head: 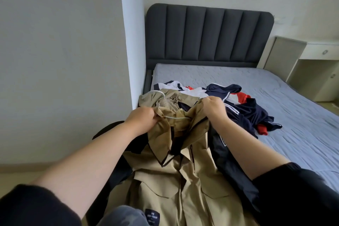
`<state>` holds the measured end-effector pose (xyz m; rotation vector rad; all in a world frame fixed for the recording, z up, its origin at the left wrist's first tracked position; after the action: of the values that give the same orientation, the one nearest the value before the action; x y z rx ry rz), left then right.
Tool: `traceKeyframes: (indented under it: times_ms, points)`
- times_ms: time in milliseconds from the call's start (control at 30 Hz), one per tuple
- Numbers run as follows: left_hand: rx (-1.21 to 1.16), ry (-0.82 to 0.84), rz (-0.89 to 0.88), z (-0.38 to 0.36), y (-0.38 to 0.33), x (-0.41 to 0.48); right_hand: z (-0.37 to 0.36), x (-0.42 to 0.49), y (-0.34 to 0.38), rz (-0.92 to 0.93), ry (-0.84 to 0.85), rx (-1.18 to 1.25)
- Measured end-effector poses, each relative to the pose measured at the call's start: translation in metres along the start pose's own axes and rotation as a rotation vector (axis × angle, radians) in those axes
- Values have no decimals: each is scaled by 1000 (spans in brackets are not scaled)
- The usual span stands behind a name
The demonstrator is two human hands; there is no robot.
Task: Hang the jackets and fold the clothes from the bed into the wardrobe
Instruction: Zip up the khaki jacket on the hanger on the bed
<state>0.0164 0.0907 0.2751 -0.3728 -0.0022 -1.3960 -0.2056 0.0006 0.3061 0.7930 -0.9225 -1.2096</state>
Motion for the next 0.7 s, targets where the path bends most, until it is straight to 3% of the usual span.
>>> traceKeyframes:
  times_ms: [200,300,400,433,533,600,700]
  points:
    - [-91,-36,-118,1,-26,-2,-51,-60,77,298,192,150]
    - [-405,-123,61,15,8,-3,-48,-53,82,325,256,10]
    - [-536,-217,259,27,43,-6,-63,-56,63,333,532,-179]
    - [-523,-227,265,29,45,-7,-58,-54,63,377,494,-173]
    - [-551,-232,203,38,36,-6,-27,-33,72,618,113,-357]
    - [-515,-236,182,46,33,-5,-43,-19,60,568,207,-606]
    - [-394,-246,144,58,26,-7,-70,-17,48,495,361,-784]
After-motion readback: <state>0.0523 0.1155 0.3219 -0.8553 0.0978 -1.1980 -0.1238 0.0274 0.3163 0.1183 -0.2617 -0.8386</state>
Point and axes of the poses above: each hand's wrist, its own x-axis towards the middle knuckle, its own z-axis out of the back of the hand, y = z × x, the point moved 10 cm from there along x, towards the middle knuckle
